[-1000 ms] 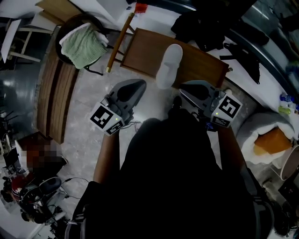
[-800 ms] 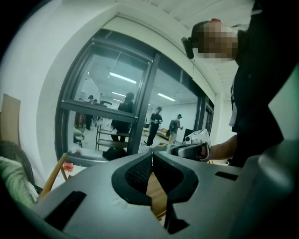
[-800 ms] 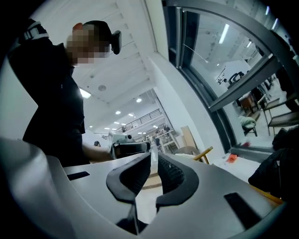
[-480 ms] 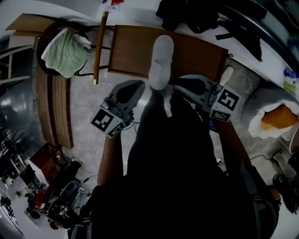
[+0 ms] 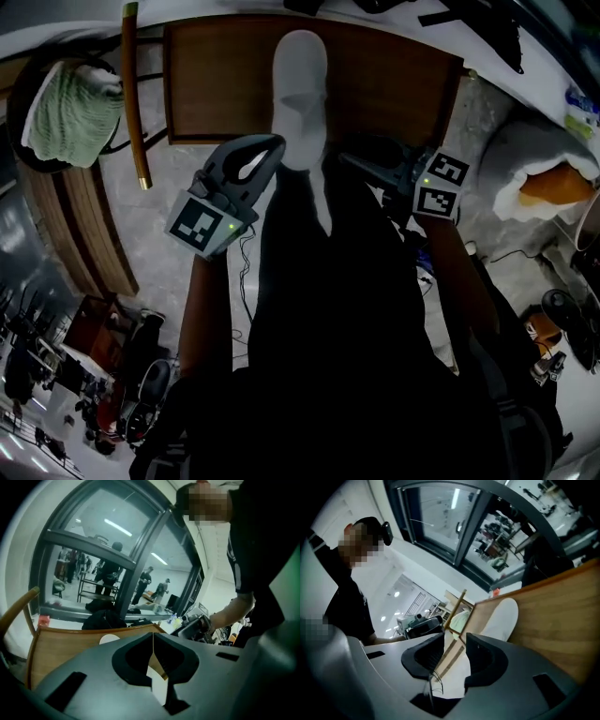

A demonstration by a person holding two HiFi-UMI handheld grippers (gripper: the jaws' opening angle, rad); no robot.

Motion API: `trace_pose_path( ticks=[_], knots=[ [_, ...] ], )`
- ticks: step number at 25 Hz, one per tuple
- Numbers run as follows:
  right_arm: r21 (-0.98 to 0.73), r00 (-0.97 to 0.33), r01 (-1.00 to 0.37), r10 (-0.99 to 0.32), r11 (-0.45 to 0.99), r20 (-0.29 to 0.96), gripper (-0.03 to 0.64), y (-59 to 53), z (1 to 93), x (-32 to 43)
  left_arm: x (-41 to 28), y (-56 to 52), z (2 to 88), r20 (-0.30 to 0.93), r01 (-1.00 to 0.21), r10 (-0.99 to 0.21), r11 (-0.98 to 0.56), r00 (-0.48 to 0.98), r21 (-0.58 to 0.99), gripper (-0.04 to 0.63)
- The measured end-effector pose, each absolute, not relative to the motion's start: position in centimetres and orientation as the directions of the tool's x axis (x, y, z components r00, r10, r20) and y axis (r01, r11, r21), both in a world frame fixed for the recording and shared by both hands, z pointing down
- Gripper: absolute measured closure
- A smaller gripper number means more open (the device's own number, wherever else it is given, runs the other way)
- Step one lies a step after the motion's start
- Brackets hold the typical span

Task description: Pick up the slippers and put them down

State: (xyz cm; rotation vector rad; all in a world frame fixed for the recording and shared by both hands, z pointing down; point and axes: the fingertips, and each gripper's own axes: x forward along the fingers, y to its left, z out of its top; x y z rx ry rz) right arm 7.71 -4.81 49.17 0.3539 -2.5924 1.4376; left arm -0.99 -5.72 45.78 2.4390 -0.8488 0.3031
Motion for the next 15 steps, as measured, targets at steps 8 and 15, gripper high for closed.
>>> trace_pose_path(
  ticks=[8, 15],
  knots=[
    [-0.905, -0.936, -0.353, -0.097, 0.237, 0.339, 0.418, -3.4, 56.0, 6.6, -0.5, -3.7, 48.9, 0.396, -0.595, -0.453, -0.690, 0.799, 0.411, 0.580],
    [-0.892, -0.908, -0.417, -0.054, 0.171, 0.415, 0.393, -4.0, 58.2, 5.6, -1.3, -1.3, 50.9, 0.425, -0.588, -0.419, -0.680, 0.802, 0.438, 0.580]
  ],
)
